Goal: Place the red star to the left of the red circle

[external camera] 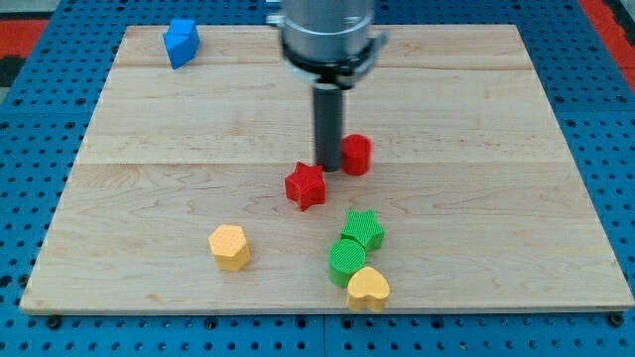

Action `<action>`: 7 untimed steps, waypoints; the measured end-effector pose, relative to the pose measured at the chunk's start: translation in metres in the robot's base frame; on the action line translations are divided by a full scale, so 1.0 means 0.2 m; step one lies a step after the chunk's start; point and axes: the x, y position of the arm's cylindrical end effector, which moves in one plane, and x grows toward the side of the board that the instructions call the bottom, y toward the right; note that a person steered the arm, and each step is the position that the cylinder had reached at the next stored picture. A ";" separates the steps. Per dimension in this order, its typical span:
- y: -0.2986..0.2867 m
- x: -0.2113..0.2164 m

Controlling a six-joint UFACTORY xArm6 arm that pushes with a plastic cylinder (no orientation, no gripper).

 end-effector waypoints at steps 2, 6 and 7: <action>0.65 -0.11; -0.54 0.24; -0.35 0.29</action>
